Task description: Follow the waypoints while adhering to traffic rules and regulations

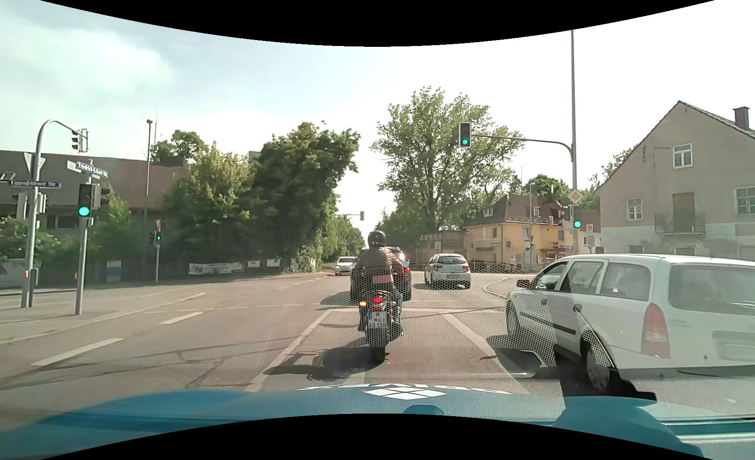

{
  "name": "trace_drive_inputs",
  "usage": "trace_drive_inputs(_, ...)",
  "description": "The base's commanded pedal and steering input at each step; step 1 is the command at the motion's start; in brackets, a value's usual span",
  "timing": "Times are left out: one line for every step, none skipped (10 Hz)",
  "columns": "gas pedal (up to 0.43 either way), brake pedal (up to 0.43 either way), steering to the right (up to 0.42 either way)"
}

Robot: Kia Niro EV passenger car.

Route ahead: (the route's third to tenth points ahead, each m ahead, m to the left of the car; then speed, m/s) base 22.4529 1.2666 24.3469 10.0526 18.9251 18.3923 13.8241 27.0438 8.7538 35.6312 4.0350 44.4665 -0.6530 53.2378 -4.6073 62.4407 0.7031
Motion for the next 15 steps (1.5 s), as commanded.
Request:
trace_drive_inputs(0.0, 0.0, -0.01)
trace_drive_inputs(0.0, 0.0, -0.011)
trace_drive_inputs(0.008, 0.0, -0.01)
trace_drive_inputs(0.008, 0.0, -0.01)
trace_drive_inputs(0.02, 0.0, -0.01)
trace_drive_inputs(0.02, 0.0, -0.01)
trace_drive_inputs(0.02, 0.0, -0.01)
trace_drive_inputs(0.02, 0.0, -0.01)
trace_drive_inputs(0.02, 0.0, -0.01)
trace_drive_inputs(0.02, 0.0, -0.01)
trace_drive_inputs(0.028, 0.0, -0.01)
trace_drive_inputs(0.039, 0.0, -0.01)
trace_drive_inputs(0.039, 0.0, -0.01)
trace_drive_inputs(0.039, 0.0, -0.009)
trace_drive_inputs(0.039, 0.0, -0.009)
